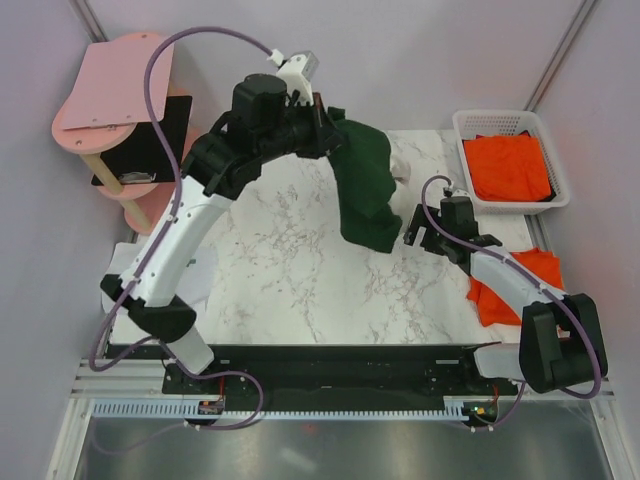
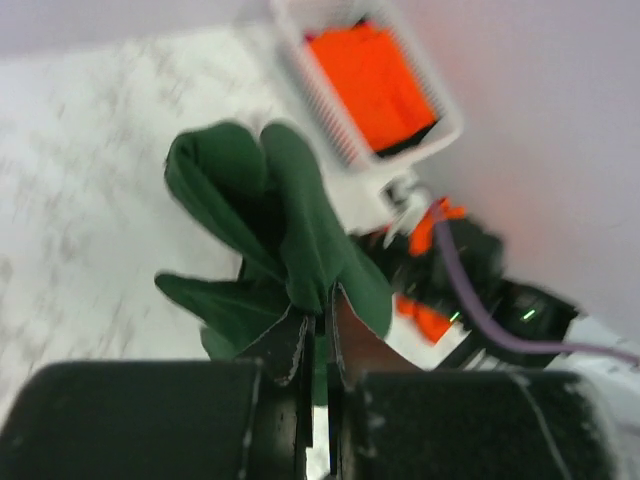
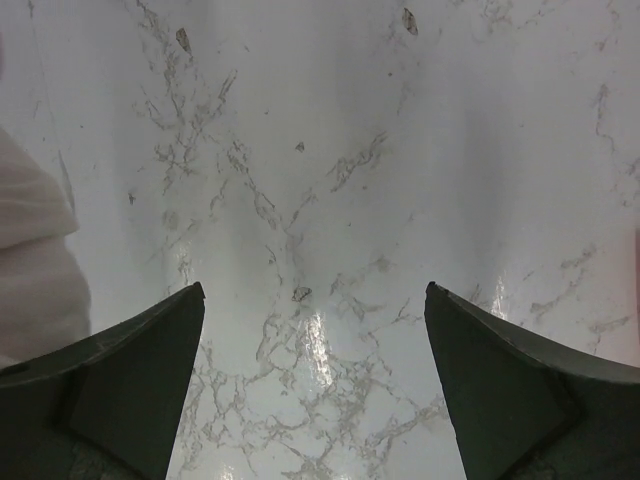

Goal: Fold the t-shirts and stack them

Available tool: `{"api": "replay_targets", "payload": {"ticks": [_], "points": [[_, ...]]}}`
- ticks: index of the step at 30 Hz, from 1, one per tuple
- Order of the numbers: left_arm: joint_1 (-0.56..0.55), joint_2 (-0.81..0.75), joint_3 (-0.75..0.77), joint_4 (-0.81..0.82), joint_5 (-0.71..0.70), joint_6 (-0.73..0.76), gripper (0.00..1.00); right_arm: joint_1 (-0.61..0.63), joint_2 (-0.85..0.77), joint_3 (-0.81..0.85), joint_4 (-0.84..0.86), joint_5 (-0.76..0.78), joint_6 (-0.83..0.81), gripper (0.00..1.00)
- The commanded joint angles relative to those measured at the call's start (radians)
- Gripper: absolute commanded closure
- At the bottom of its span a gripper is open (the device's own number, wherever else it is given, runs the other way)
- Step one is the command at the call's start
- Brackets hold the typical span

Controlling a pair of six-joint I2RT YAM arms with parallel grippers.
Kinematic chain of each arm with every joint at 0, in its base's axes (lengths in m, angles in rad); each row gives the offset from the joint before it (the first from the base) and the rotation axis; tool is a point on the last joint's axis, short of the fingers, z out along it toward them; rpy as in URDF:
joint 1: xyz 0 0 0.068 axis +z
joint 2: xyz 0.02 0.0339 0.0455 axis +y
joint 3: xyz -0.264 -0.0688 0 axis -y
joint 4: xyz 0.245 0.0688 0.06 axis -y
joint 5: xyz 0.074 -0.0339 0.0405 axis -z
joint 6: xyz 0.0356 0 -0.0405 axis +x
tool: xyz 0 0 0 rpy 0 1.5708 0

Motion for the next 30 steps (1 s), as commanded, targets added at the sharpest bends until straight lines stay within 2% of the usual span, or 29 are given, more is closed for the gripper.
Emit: {"api": "replay_targets", "payload": {"ticks": [1,2,4,5,6,8,10,16,18,19,20,21,23,27,30], "points": [[0.015,-0.175,-0.388,0.024,-0.094,-0.039,0.98,-0.013,-0.051,-0.025,0.011,-0.01,-0.02,0.02],[0.015,-0.236,-0.586,0.041,-0.118,-0.074,0.98,-0.015,-0.062,-0.025,0.011,-0.017,-0.022,0.02],[0.015,-0.29,-0.796,0.139,-0.115,-0.138,0.98,-0.015,-0.071,-0.019,0.012,-0.068,-0.028,0.02],[0.015,-0.321,-0.984,0.171,-0.121,-0.165,0.98,-0.015,-0.074,-0.015,0.017,-0.103,-0.029,0.02],[0.015,-0.371,-1.071,0.241,-0.118,-0.185,0.98,-0.015,-0.074,-0.005,0.026,-0.135,-0.029,0.02],[0.013,-0.419,-1.256,0.266,-0.14,-0.25,0.98,-0.013,-0.054,0.001,0.038,-0.252,-0.016,0.02],[0.013,-0.489,-1.37,0.253,-0.201,-0.29,0.98,-0.009,-0.037,0.008,0.066,-0.34,0.004,0.02],[0.015,-0.661,-1.43,0.092,-0.405,-0.35,0.97,0.109,0.006,0.018,0.12,-0.361,0.006,0.02],[0.015,-0.675,-1.42,0.052,-0.446,-0.355,0.82,0.151,0.035,0.029,0.136,-0.337,0.021,0.02],[0.015,-0.683,-1.407,0.039,-0.454,-0.357,0.69,0.18,0.047,0.031,0.144,-0.333,0.029,0.02],[0.015,-0.681,-1.398,0.012,-0.466,-0.36,0.38,0.189,0.065,0.031,0.156,-0.333,0.036,0.02],[0.015,-0.683,-1.392,0.006,-0.465,-0.361,0.23,0.2,0.075,0.028,0.172,-0.335,0.056,0.02],[0.013,-0.691,-1.375,0.022,-0.43,-0.344,0.08,0.208,0.084,0.024,0.204,-0.335,0.069,0.03],[-0.018,-0.662,-1.351,0.108,-0.362,-0.246,0.06,0.221,0.07,0.031,0.215,-0.332,0.081,0.03],[-0.045,-0.561,-1.312,0.154,-0.325,-0.173,0.11,0.223,0.047,0.035,0.213,-0.329,0.084,0.03]]}}
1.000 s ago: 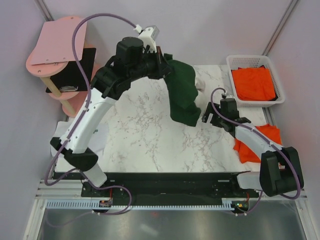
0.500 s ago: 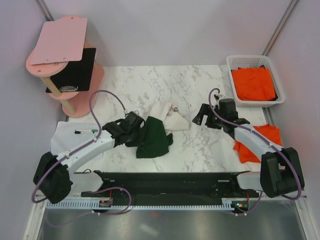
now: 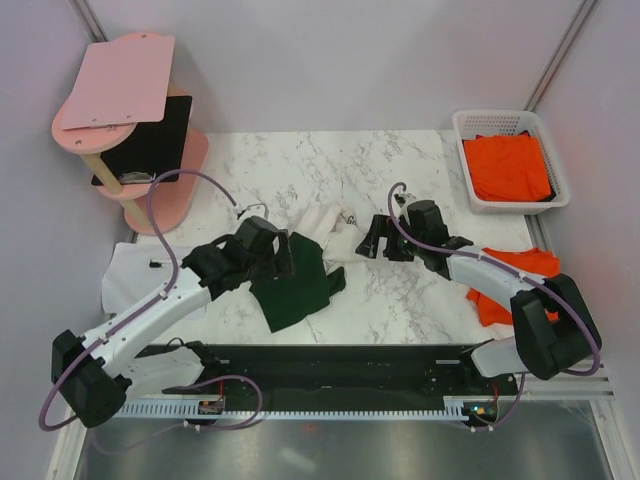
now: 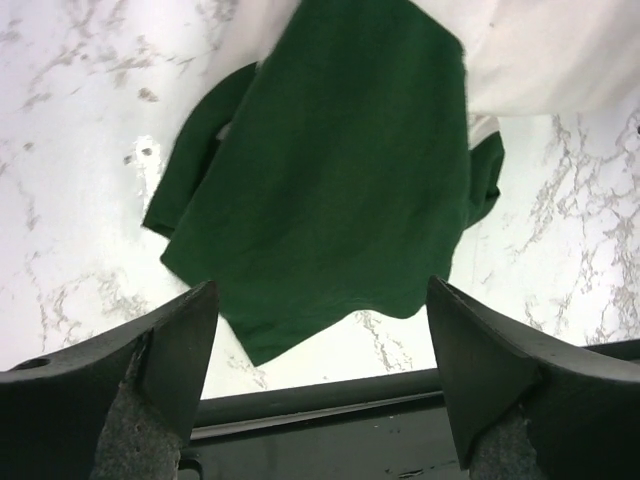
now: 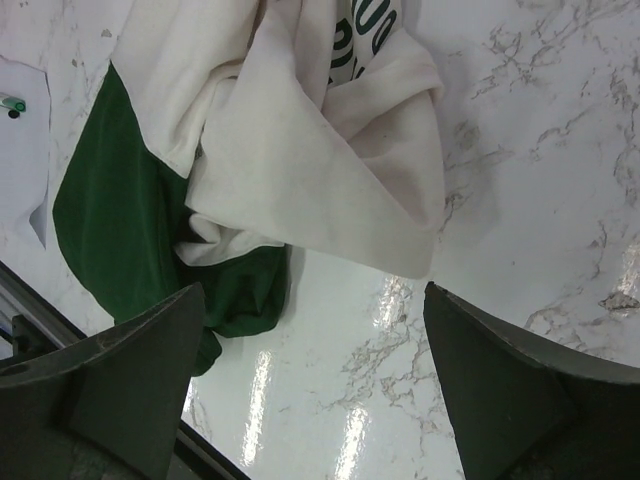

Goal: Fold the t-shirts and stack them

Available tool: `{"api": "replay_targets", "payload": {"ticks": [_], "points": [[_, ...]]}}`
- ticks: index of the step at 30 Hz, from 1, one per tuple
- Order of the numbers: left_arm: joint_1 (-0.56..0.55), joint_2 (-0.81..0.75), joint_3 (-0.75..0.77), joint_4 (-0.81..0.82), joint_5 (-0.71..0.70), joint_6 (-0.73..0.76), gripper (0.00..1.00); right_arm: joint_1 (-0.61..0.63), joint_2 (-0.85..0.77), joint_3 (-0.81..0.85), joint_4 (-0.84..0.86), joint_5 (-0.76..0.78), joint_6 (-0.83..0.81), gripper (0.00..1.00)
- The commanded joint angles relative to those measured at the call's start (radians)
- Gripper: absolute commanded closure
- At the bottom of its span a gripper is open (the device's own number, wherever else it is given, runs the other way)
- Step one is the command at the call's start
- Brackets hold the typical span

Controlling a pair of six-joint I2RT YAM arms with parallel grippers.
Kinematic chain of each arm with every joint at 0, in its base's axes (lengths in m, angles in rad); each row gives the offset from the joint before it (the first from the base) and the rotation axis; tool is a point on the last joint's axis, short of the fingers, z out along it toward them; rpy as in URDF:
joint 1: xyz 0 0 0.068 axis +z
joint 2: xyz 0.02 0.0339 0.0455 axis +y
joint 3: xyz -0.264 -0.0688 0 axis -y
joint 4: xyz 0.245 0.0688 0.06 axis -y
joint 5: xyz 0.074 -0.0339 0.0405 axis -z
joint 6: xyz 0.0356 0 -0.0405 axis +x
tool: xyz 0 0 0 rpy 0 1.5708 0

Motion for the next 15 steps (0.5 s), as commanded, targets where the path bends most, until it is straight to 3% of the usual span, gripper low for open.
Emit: {"api": "replay_targets", "payload": {"ticks": [1,9,15], "points": [[-0.045,0.132,0.104,0.095,0.038,0.129,0.12,0.009,-0.043,0.041,0.056,0.003,0.023,0.03],[-0.143,0.551,0.335,0.055,-0.095,0.197,0.16,0.009,-0.051,0.039,0.027,0.043,0.003,0.02],[-0.18,0.686,0.432,-0.005,-0.163,0.178,0.23,0.007,-0.075,0.035,-0.016,0.083,-0.02,0.02]]}}
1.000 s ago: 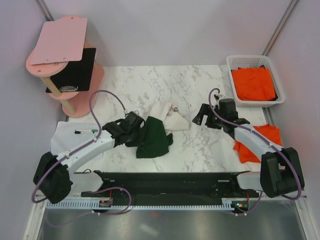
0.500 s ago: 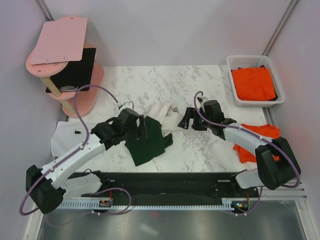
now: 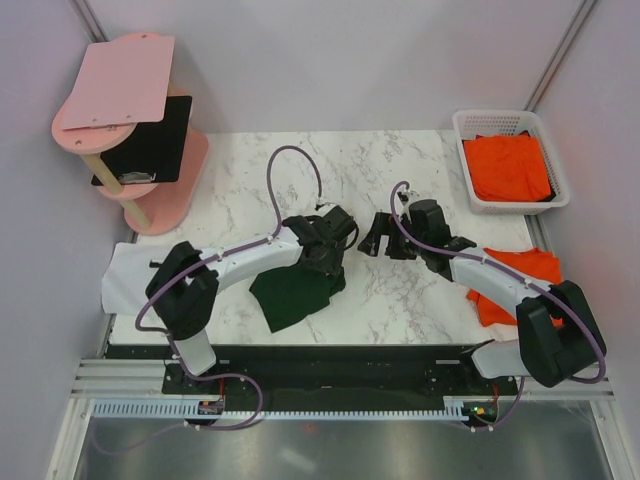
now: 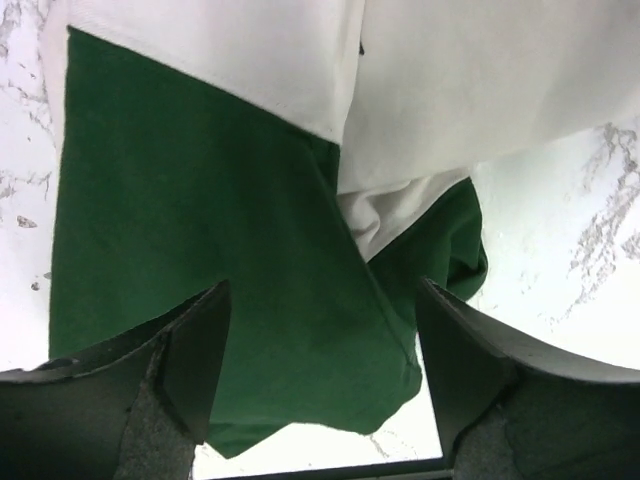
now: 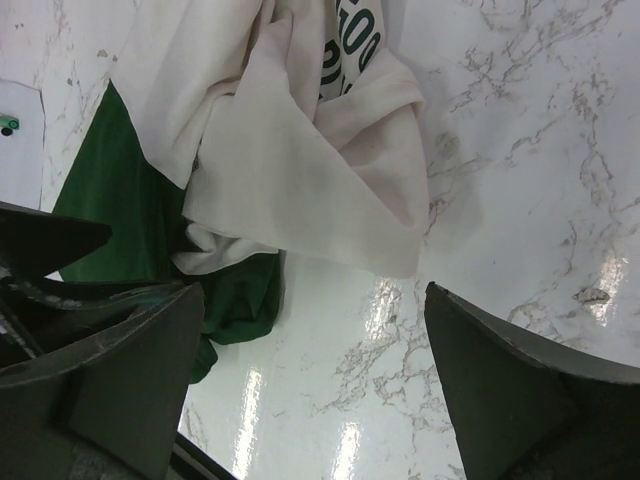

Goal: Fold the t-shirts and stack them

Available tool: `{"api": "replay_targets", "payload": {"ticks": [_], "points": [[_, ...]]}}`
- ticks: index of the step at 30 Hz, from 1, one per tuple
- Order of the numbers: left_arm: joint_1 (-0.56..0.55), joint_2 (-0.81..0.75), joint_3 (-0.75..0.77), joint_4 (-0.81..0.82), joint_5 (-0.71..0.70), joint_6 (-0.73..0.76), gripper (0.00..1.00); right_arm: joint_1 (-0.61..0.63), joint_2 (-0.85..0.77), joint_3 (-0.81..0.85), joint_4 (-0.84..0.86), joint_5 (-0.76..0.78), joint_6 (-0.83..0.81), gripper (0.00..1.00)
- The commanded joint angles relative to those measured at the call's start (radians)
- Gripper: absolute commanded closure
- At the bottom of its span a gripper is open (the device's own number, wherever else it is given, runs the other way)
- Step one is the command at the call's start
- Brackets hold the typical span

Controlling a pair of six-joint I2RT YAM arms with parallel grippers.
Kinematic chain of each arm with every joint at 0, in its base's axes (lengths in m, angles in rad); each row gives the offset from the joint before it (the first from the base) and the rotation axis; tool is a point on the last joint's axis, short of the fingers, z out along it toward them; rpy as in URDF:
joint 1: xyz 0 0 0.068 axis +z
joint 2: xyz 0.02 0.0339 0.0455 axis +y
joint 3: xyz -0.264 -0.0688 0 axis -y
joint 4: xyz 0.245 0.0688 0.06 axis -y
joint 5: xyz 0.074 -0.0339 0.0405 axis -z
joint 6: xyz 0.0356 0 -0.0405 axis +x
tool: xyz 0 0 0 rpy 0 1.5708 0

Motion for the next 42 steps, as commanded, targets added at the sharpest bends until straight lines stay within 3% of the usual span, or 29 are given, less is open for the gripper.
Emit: {"api": "replay_targets", "payload": {"ticks": [1,3,4,7,10,16,22,25,28,29,32,35,38,42], "points": [[-0.017,0.061,0.086,-0.055,-0.099,0.019,0.35,0.003,-0.042,0.031,-0.008,0.038,-0.028,0.02],[-0.019,0.067,0.095,-0.067,-0.122,0.011,0.46,0.003,-0.043,0.031,-0.015,0.041,-0.032,0.02],[-0.019,0.063,0.098,-0.076,-0.14,0.007,0.62,0.001,-0.042,0.029,-0.015,0.041,-0.032,0.02],[-0.019,0.044,0.101,-0.108,-0.189,-0.009,0.88,0.001,-0.036,0.028,-0.015,0.043,-0.035,0.02],[-0.017,0.014,0.094,-0.116,-0.228,-0.009,0.98,0.0,-0.025,0.028,-0.007,0.038,-0.034,0.02],[-0.013,0.003,0.135,-0.173,-0.288,-0.009,0.98,0.001,-0.026,0.022,-0.004,0.038,-0.031,0.02],[-0.013,-0.081,0.313,-0.237,-0.323,0.053,0.98,0.0,-0.048,0.0,-0.005,0.072,-0.032,0.02],[-0.014,-0.105,0.489,-0.252,-0.308,0.14,0.98,-0.022,-0.058,-0.009,-0.03,0.114,-0.022,0.02],[-0.016,-0.062,0.739,-0.275,-0.228,0.24,0.98,-0.091,-0.066,-0.032,-0.033,0.115,-0.002,0.02],[-0.019,-0.037,0.887,-0.286,-0.207,0.275,0.98,-0.136,-0.071,-0.037,-0.033,0.104,0.003,0.02],[-0.022,0.056,1.171,-0.312,-0.09,0.309,0.98,-0.216,-0.088,-0.06,-0.034,0.084,0.003,0.02],[-0.024,0.096,1.351,-0.279,0.011,0.307,0.98,-0.258,-0.1,-0.069,-0.034,0.047,-0.009,0.02],[-0.024,0.025,1.329,-0.178,0.025,0.321,0.98,-0.272,-0.115,-0.073,-0.034,0.024,-0.025,0.02],[-0.021,-0.087,1.25,-0.153,-0.154,0.372,0.98,-0.273,-0.128,-0.081,-0.016,-0.01,-0.032,0.02]]}}
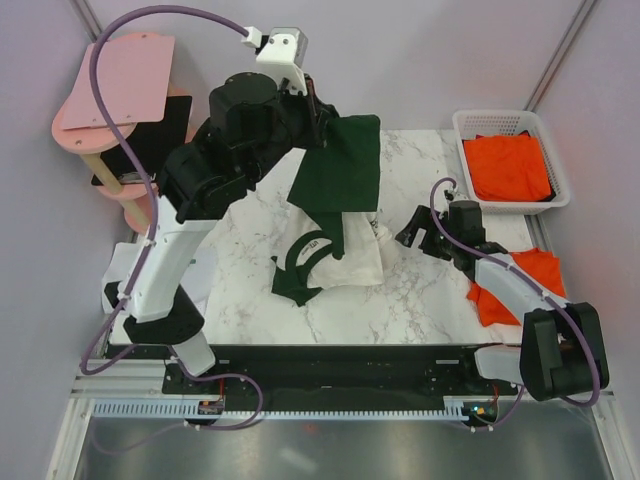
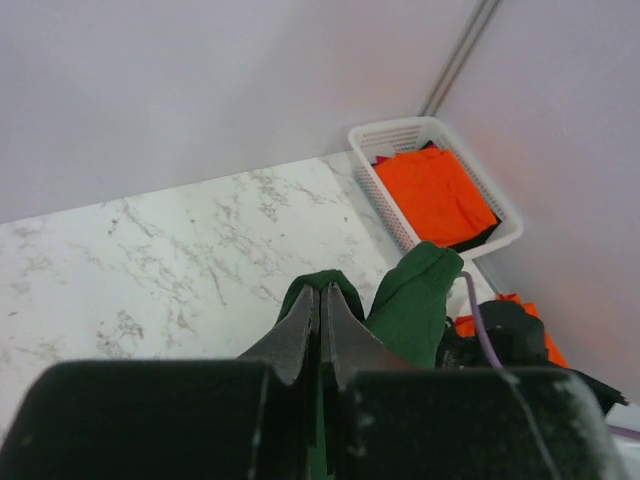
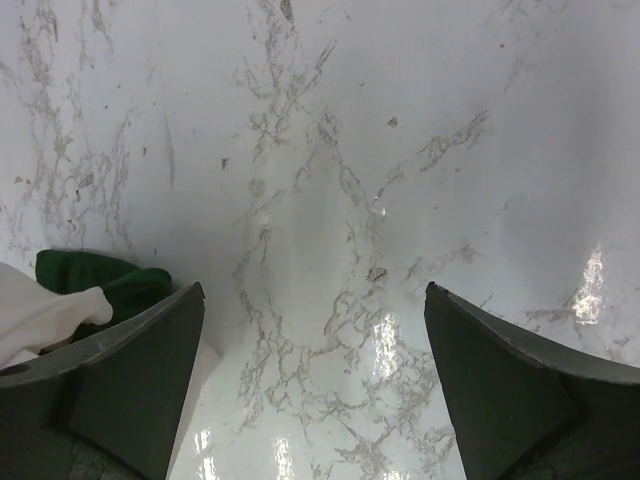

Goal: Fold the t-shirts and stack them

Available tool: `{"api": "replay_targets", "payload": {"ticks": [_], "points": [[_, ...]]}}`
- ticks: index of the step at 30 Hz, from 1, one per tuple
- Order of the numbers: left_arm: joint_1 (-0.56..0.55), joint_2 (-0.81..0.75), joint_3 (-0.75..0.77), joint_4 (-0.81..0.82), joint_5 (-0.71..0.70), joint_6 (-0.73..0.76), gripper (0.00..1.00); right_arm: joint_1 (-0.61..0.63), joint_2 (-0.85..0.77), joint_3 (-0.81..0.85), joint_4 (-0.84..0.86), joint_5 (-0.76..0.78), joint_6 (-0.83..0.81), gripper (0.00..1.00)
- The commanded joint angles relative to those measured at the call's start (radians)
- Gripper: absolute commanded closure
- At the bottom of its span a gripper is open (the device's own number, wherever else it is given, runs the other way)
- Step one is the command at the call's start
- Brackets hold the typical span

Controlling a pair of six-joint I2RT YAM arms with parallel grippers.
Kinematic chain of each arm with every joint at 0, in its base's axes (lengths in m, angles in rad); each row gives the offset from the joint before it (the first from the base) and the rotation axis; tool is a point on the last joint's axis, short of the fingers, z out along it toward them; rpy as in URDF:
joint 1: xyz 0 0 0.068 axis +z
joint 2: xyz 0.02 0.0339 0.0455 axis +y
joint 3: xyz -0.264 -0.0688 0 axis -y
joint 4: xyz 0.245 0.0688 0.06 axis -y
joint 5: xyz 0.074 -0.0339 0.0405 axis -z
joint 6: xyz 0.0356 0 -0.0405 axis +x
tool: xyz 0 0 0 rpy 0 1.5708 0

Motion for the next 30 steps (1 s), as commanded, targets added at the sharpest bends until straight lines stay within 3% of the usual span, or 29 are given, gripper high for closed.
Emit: {"api": "replay_targets", "payload": {"ticks": [1,4,7,13,16,20,25,30], "points": [[0.0,-0.138,-0.086,0.083,-0.153,0.107,0.98,-0.005,-0.035,-0.007,0.043,-0.074,-0.012,0.02],[0.01,-0.27,-0.28,0.074,-0.256,0.089,0.98,-0.004,-0.02,-0.015,0.075,-0.147,-0.003,0.02],[0.02,-0.391,-0.568,0.054,-0.301,0.016,0.98,0.003,-0.009,-0.015,0.115,-0.224,-0.002,0.02],[0.072,-0.476,-0.874,0.042,-0.264,-0.118,0.98,0.111,-0.095,0.071,0.017,-0.198,-0.071,0.02],[0.104,-0.421,-0.881,0.06,-0.162,-0.121,0.98,0.22,-0.145,0.113,-0.017,-0.145,-0.091,0.03],[0.104,-0.247,-0.772,0.07,-0.068,-0.112,0.98,0.256,-0.185,0.096,0.018,-0.128,-0.034,0.02],[0.096,-0.134,-0.689,0.074,0.044,-0.118,0.98,0.254,-0.21,0.001,0.241,-0.126,0.153,0.02],[0.092,-0.128,-0.756,0.088,0.069,-0.143,0.98,0.251,-0.138,-0.061,0.478,-0.158,0.305,0.02]]}}
